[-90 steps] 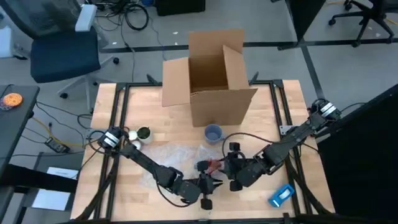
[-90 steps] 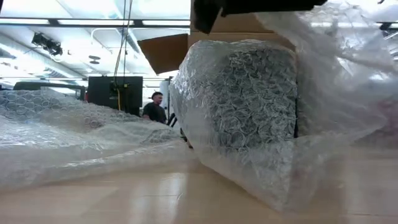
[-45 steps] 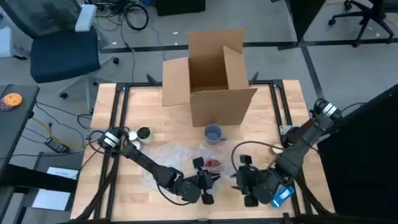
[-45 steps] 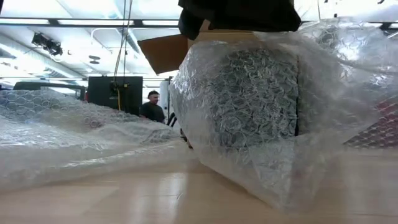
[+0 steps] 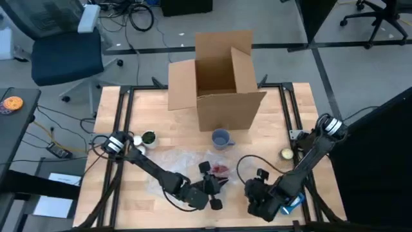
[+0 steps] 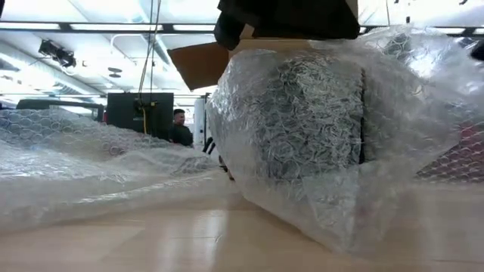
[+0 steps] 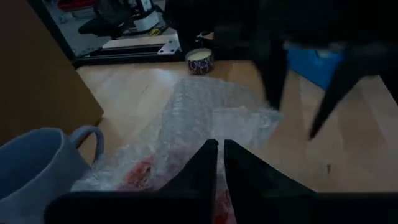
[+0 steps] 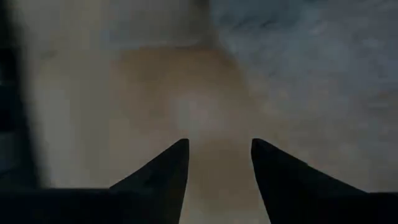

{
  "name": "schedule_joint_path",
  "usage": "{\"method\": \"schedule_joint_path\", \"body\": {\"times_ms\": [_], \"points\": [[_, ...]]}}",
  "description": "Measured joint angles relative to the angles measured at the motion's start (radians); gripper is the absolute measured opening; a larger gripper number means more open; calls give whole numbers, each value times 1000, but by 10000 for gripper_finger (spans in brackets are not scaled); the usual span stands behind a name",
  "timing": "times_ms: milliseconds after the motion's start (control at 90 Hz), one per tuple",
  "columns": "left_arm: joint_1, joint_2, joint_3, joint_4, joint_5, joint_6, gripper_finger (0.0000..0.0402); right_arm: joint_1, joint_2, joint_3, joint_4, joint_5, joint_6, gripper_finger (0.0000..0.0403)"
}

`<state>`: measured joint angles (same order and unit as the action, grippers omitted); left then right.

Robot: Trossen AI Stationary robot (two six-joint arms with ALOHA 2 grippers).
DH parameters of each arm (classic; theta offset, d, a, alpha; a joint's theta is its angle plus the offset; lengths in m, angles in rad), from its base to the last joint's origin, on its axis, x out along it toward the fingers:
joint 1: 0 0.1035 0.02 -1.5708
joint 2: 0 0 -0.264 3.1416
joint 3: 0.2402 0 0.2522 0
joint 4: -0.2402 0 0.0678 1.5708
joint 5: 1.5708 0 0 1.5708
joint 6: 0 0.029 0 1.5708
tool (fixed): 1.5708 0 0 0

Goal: Wrap mug
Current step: Wrap the black mug with the top bubble wrap

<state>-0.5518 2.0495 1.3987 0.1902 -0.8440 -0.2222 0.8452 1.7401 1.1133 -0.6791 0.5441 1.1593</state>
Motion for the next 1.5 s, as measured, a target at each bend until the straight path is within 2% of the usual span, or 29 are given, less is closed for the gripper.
{"method": "schedule_joint_path", "body": {"times_ms": [267,433,511,711,922,1133,1500], "points": [[-5,-13,0,-10,-12,12,14,-56,-49,4,-184,150,0,126],[-16,-56,0,-72,-40,18,14,-85,-107,31,-163,282,-173,114],[-22,-83,0,-101,-53,27,14,-111,-116,34,-111,299,-280,111],[-40,-148,0,-240,-62,17,14,-173,-109,33,119,217,-622,110],[-61,-161,0,-361,-49,-65,14,-196,-111,33,345,177,-876,107],[-65,-161,0,-418,-35,-146,15,-268,-108,20,369,35,-902,107],[-64,-161,0,-440,-34,-124,15,-353,-107,10,402,-39,-1002,106]]}}
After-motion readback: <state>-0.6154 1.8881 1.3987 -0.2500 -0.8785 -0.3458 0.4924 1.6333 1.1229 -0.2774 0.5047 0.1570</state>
